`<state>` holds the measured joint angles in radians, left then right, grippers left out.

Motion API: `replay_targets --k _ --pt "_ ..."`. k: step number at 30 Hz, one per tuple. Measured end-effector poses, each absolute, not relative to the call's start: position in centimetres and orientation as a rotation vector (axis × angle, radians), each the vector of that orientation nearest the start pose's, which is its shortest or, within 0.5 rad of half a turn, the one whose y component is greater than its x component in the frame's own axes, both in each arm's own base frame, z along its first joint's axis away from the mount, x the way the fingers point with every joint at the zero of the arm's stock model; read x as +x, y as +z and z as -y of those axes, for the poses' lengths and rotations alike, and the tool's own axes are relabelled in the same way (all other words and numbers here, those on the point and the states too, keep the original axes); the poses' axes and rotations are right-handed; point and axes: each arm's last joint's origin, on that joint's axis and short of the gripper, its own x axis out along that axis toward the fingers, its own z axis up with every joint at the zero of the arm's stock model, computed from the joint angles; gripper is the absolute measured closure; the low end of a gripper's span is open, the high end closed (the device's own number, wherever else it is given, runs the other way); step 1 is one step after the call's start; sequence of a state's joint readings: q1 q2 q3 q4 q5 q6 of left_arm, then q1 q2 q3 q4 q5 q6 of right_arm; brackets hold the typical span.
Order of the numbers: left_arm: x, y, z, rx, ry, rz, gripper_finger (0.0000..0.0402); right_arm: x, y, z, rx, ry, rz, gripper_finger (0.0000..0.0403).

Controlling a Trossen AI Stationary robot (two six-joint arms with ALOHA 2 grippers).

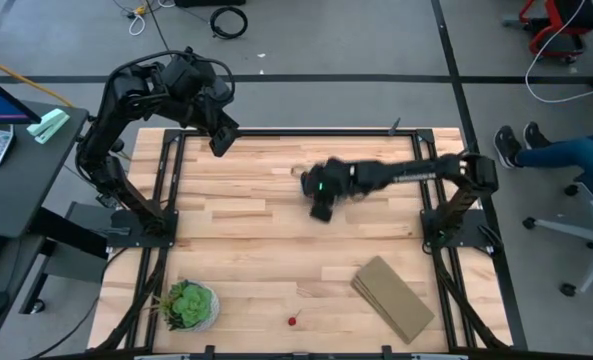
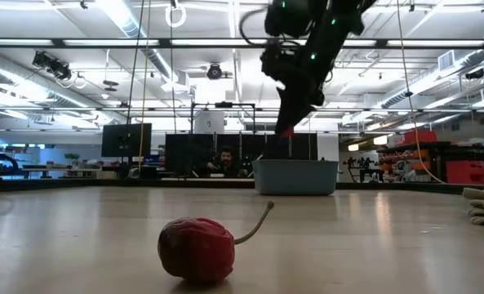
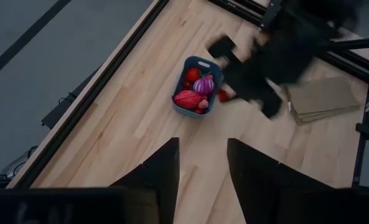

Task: Pick and placing Produce into tupperware
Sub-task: Put the raspberry into the bin

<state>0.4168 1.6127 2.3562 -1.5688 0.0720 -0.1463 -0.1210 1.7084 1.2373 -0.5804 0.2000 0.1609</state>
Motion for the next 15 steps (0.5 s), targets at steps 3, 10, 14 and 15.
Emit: replay_targets --k 3,10,14,15 --pt "21.7 50.6 -9.4 -0.337 0.384 -0.781 0.0266 33.6 22.8 9.0 0.194 -0.494 -1.012 0.0283" --pt "21.7 50.6 -9.4 -0.337 0.384 -0.781 0.0258 31.3 21.6 15.5 0.531 -0.560 -1.009 0.0282" --pt "21.7 50.6 -9.4 -0.337 0.383 -0.782 0.0256 31.5 21.5 15.3 0.522 -0.529 -1.020 0.0287" --pt "21.7 50.6 -9.4 -0.337 0.383 -0.783 0.0258 31.6 21.4 15.0 0.508 -0.522 -1.025 0.0288"
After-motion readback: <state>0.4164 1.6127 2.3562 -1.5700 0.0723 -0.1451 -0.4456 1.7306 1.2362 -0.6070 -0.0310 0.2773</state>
